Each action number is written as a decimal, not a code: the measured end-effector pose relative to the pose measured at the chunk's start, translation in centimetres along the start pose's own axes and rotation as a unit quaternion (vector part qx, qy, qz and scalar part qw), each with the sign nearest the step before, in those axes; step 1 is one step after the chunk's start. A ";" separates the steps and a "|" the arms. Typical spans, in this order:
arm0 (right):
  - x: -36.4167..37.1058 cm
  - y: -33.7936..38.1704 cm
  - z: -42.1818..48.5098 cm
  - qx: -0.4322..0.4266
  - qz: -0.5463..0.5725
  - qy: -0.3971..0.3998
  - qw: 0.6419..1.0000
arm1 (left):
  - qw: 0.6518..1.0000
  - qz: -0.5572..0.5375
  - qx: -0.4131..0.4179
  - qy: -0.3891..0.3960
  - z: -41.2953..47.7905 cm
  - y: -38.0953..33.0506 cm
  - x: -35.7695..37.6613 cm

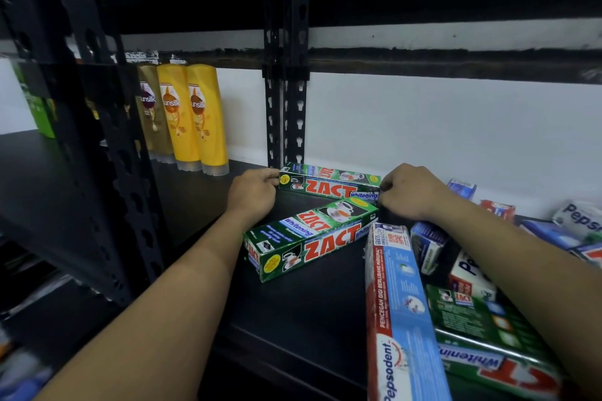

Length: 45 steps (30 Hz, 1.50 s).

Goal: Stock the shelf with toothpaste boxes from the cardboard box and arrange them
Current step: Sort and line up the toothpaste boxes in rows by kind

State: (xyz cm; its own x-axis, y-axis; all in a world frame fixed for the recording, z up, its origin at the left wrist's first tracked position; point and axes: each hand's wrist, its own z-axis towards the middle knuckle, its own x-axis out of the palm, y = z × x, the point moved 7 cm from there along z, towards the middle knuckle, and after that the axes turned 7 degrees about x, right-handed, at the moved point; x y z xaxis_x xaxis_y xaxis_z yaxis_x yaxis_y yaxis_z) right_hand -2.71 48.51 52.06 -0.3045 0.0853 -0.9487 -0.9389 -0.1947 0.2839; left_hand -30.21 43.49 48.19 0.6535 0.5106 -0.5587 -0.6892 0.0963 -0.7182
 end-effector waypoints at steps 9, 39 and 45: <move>0.1 -0.1 0.2 0.000 0.003 0.001 1.000 | 1.000 -0.007 0.003 -0.007 -0.1 -0.2 -0.1; -1.9 3.2 -3.3 -0.177 0.009 0.086 0.980 | 0.970 -0.162 -0.100 -0.151 -1.1 -0.5 -2.8; -2.5 3.0 -3.0 -0.179 -0.037 0.022 0.983 | 0.968 -0.151 -0.095 -0.175 -1.2 -0.5 -3.1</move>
State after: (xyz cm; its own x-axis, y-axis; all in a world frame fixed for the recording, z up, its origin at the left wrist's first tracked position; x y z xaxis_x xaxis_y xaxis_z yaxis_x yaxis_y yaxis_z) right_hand -4.32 44.80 54.87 -0.2230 0.0707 -0.9723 -0.8387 -0.5222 0.1544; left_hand -31.53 40.83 49.81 0.6473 0.7450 -0.1613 -0.3922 0.1440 -0.9085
